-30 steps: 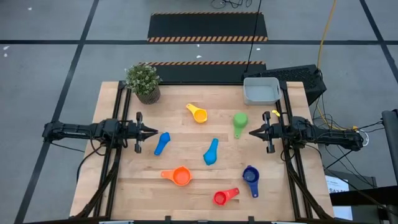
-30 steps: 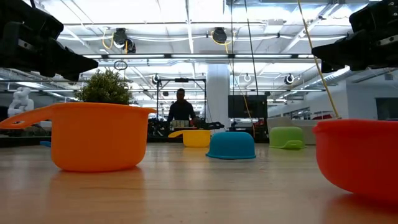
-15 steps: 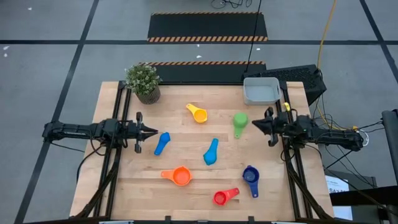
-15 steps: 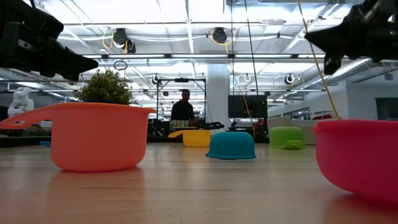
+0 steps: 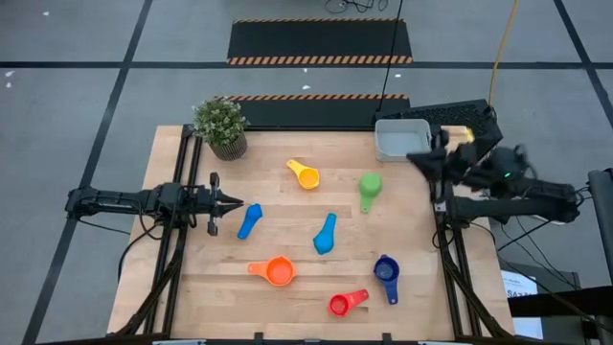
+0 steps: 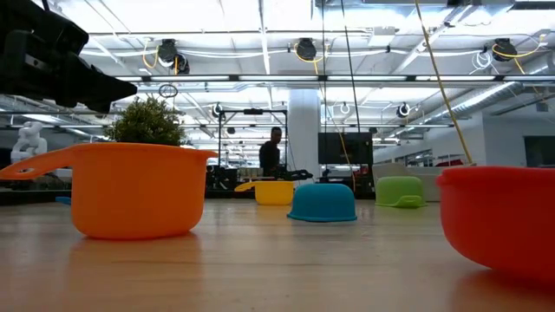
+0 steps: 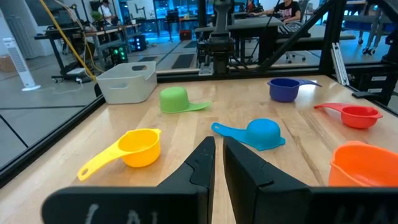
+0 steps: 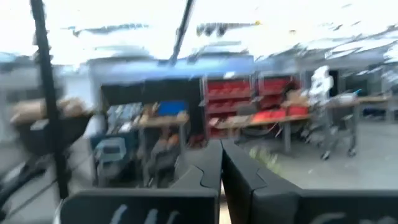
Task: Nest measuring cups in basket
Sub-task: Stack the green measuring cup on the orange measuring cup
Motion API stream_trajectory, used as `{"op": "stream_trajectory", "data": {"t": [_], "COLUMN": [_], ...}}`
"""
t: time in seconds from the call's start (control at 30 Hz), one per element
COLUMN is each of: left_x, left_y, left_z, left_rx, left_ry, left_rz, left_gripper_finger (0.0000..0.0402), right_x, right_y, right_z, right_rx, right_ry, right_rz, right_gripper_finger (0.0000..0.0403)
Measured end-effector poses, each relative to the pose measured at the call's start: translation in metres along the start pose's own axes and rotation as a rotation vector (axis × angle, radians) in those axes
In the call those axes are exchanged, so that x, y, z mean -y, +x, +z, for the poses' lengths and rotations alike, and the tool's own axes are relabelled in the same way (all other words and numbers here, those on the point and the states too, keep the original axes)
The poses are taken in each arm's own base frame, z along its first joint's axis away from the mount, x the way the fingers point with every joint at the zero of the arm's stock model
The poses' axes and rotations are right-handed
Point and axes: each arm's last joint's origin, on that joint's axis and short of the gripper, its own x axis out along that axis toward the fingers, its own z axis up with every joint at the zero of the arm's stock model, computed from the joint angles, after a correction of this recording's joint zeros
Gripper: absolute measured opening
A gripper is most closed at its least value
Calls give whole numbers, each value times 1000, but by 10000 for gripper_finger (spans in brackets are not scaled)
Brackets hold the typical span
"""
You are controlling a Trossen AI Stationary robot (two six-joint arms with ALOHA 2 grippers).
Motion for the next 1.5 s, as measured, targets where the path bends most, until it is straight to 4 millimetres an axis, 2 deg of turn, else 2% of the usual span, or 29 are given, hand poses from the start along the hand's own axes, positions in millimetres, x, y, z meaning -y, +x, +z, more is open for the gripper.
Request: {"op": "stream_trajectory", "data": {"t": [0.17, 0.5, 0.63, 0.73, 0.83, 0.97, 1.2, 1.3, 1.5], "left_x": [0, 0, 0, 0, 0, 0, 0, 0, 0], "left_y": [0, 0, 0, 0, 0, 0, 0, 0, 0], "left_z": [0, 0, 0, 0, 0, 0, 0, 0, 0], "left_rx": [0, 1, 1, 1, 1, 1, 1, 2, 2], "left_ry": [0, 0, 0, 0, 0, 0, 0, 0, 0], "left_rz": [0, 0, 0, 0, 0, 0, 0, 0, 0], "left_gripper_finger": [37, 37, 37, 37, 37, 37, 37, 37, 37], "right_x": [-7, -21, -25, -27, -27, -28, -29, -28, -34], "right_y": [27, 74, 88, 97, 102, 115, 144, 150, 156], "right_z": [52, 152, 176, 184, 183, 166, 127, 112, 69], "right_rx": [12, -208, -281, -345, -416, -516, -652, -699, -821], "right_ry": [0, 139, 240, 354, 451, 511, 577, 611, 675], "right_rz": [7, 44, 52, 30, -10, -60, -138, -173, -236], "right_gripper_finger": [0, 0, 0, 0, 0, 0, 0, 0, 0]}}
